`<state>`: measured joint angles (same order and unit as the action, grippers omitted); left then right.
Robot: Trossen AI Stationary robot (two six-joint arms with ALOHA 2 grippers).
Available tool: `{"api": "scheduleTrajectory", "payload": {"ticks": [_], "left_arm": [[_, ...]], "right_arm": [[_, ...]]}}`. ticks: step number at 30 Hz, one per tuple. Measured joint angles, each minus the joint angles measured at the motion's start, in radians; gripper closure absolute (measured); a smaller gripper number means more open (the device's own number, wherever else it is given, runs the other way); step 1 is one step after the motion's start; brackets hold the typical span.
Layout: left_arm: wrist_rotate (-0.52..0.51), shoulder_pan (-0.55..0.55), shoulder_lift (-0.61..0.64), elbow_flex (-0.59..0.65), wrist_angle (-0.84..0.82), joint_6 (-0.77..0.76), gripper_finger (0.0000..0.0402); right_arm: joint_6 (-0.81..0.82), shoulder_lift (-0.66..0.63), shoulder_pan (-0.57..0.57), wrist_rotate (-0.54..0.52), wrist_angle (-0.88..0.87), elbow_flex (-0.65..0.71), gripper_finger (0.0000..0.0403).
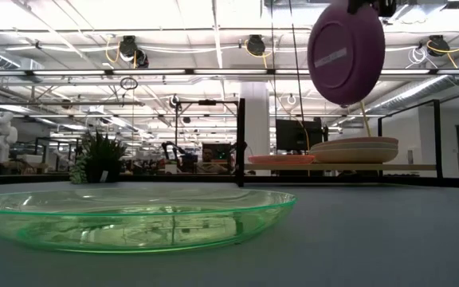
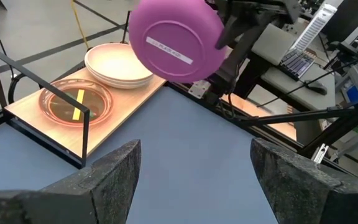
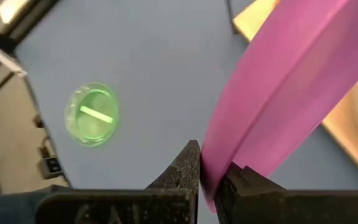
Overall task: Place and stack plates onto a shelf
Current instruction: Stack the purple plate on the light brown plate on the shelf
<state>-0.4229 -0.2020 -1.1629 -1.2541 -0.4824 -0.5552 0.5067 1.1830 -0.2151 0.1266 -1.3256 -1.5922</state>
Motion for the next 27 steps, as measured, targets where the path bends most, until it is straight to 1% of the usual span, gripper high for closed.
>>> {"api": "scheduleTrajectory", "payload": {"ticks": [4,7,12,16,20,25,27], "left_arm": [[0.000,0.000,0.000,0.000,0.001,-0.005,0.0098],[-0.001,0.000,0.000,0.000,0.008,-0.005,0.0098],[-0.024,0.000,0.000,0.000,0.008,-0.016,0.0098],[-0.031,0.000,0.000,0.000,0.014,-0.022,0.0098],[-0.032,0.000,0.000,0.000,0.014,-0.031,0.0098],[-0.041,0.000,0.000,0.000,0.017,-0.048,0.0098],[-0.052,0.000,0.000,0.000,0.017,-0.054,0.0098]], "right_arm": [[-0.064,0.009,-0.047,-0.004,-0.004,0.000,0.0397],[-0.113,0.020,-0.081,-0.026,-0.004,0.000,0.0397],[-0.218,0.041,-0.137,-0.031,-0.013,0.000,0.0397],[-0.292,0.057,-0.170,-0.070,-0.013,0.000,0.0397],[-0.360,0.075,-0.210,-0.078,-0.020,0.000,0.0397],[-0.434,0.110,-0.263,-0.085,-0.055,0.000,0.0397],[-0.459,0.128,-0.282,-0.107,-0.078,0.000,0.0397]]}}
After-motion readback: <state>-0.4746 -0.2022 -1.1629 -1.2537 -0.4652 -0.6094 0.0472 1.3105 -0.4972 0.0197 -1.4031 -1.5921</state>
